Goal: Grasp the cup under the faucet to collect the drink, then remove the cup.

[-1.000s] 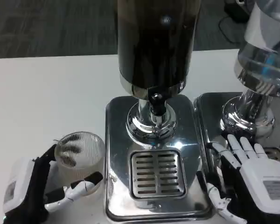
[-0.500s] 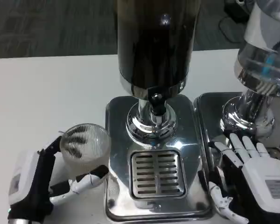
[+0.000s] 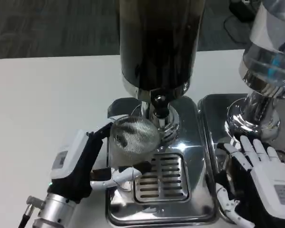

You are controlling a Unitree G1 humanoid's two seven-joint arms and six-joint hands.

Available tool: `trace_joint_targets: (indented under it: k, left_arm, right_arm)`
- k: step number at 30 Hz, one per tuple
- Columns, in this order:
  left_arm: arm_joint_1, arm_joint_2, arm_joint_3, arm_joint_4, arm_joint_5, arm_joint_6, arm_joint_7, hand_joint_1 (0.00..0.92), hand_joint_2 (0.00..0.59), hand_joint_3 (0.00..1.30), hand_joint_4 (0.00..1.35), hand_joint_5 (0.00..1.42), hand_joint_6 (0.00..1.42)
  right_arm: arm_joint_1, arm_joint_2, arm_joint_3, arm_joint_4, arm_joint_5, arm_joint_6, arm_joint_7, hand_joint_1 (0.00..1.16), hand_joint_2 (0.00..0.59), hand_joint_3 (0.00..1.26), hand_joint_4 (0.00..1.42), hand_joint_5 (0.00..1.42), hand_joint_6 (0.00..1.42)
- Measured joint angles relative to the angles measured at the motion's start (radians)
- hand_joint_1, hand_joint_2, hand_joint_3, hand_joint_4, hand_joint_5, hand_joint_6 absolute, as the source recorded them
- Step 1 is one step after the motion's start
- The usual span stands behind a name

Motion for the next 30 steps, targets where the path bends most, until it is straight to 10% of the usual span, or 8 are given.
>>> trace_joint_targets:
  k: [30]
  left_arm:
    - [-0.18, -0.031, -0.193, 0.185, 0.072, 0.007, 0.076, 0.261, 0.088, 0.16, 0.21, 0.46, 0.28]
  right_arm:
    - [0.017, 0.051, 0.007, -0.016, -0.016, 0.027, -0.021, 0.22, 0.503, 0.17, 0.0, 0.0, 0.0]
